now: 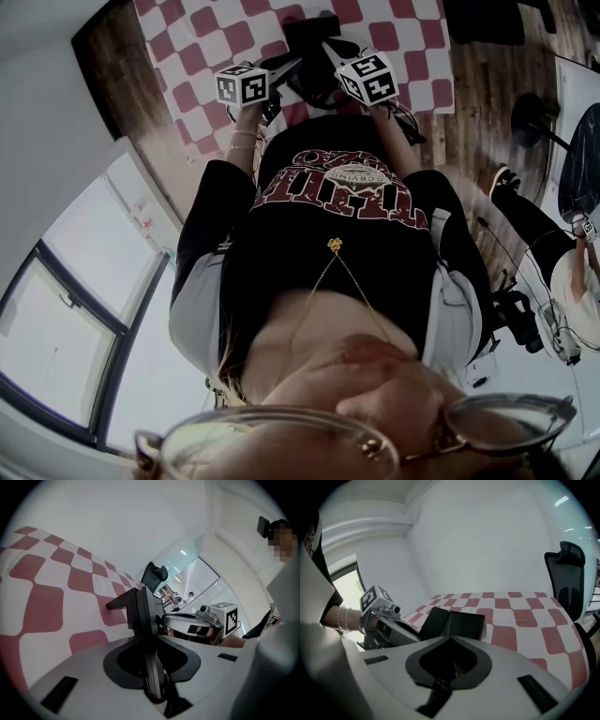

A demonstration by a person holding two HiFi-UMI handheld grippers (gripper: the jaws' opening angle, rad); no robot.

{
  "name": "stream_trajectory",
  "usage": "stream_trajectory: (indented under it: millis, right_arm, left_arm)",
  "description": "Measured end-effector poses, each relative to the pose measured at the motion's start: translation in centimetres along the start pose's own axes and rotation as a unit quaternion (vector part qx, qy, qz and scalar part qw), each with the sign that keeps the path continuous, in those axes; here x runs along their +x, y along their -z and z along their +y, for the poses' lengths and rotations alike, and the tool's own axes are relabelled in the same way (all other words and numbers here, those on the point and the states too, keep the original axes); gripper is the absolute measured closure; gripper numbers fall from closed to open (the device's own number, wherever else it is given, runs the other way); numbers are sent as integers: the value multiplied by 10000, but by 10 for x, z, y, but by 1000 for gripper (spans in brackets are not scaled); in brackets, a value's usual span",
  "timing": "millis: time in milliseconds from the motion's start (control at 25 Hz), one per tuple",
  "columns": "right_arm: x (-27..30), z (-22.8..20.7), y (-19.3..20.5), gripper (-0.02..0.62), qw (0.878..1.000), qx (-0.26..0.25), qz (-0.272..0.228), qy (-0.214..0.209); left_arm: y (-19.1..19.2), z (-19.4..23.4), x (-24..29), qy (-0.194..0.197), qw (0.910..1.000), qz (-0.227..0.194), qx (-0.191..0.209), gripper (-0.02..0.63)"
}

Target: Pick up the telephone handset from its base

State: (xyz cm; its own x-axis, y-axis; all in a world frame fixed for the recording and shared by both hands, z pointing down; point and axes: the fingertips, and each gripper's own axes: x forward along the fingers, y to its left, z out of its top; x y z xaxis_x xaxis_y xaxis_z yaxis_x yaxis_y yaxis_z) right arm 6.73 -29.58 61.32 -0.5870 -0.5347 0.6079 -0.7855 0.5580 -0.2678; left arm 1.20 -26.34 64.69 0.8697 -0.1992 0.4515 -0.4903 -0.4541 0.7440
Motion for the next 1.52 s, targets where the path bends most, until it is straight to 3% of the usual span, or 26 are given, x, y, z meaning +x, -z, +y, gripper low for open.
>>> stream_trajectory:
  millis: [920, 1520]
  right_arm:
    - [0, 1, 1, 577, 9997, -196, 13, -160]
    - [0, 1, 1, 577, 9995, -264, -19, -198]
  left_arm:
    - [-1, -14, -8, -152, 9994, -301, 126, 523]
    - [2, -20, -20, -218, 9984, -525, 2, 531]
